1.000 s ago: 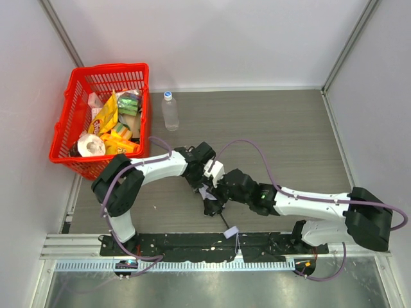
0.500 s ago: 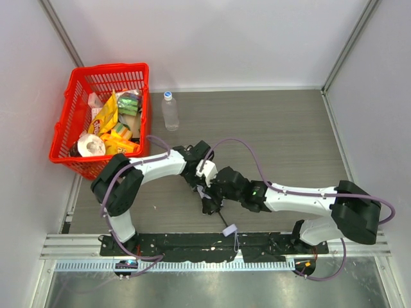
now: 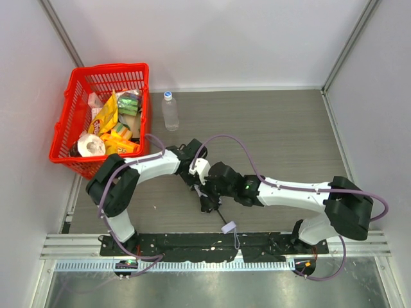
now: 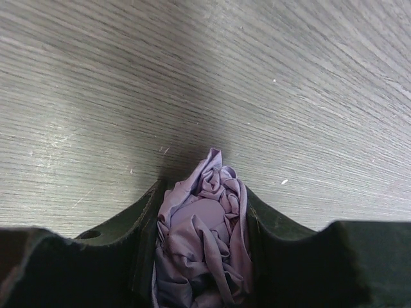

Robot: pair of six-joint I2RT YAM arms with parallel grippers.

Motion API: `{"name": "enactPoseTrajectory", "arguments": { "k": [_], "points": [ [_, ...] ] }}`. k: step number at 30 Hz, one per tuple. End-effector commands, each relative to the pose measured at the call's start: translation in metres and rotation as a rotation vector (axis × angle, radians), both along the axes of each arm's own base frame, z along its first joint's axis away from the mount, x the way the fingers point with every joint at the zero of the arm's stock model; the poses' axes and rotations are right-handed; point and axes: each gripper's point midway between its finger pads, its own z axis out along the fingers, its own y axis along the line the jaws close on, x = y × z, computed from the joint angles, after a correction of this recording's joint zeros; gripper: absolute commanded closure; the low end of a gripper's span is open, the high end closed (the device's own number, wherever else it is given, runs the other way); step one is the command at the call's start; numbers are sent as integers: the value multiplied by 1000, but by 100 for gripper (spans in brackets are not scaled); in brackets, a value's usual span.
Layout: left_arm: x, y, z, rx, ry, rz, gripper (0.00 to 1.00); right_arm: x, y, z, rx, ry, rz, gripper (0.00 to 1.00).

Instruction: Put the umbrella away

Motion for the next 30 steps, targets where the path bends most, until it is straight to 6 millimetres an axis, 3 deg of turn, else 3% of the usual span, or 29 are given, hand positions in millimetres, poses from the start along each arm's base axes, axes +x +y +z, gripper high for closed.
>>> {"name": "enactPoseTrajectory", "arguments": {
  "k": [1, 4, 8, 9, 10, 11, 13, 18, 19, 20, 21, 24, 25, 29, 30],
  "points": [
    [28, -13, -14, 103, -184, -43, 100, -38, 49, 18, 104, 70, 228, 99],
    [29, -16, -14, 68, -216, -62, 100, -40, 53, 17, 101, 83, 249, 99],
    [27, -25, -9, -67, -277, -18, 100, -34, 53, 33, 137, 49, 218, 99],
    [28, -25, -5, -74, -294, -6, 100, -27, 57, 57, 216, -8, 189, 99],
    [27, -25, -2, -77, -307, 0, 100, -27, 51, 54, 235, -13, 169, 99],
    [27, -26, 1, -80, -313, 2, 100, -23, 52, 73, 305, -61, 153, 99],
    [24, -29, 4, -88, -290, -11, 100, -20, 47, 80, 335, -125, 157, 99],
    [4, -35, 9, -133, -160, -25, 100, -16, 44, 68, 281, -213, 192, 99],
    [0, -35, 9, -173, -125, -10, 100, -15, 46, 82, 335, -261, 202, 99],
    [-1, -38, 10, -217, -116, 1, 100, -19, 41, 72, 327, -263, 218, 99],
    [-2, -40, 12, -256, -111, 13, 100, -18, 41, 80, 352, -297, 224, 99],
    [5, -40, 17, -311, -166, 38, 100, -24, 43, 70, 309, -252, 253, 99],
    [8, -40, 19, -319, -196, 32, 100, -24, 45, 75, 318, -221, 240, 99],
    [15, -46, 23, -359, -243, -13, 100, -29, 31, 48, 232, -197, 272, 99],
    [15, -47, 22, -364, -248, -22, 100, -28, 32, 50, 256, -203, 262, 99]
  ]
}}
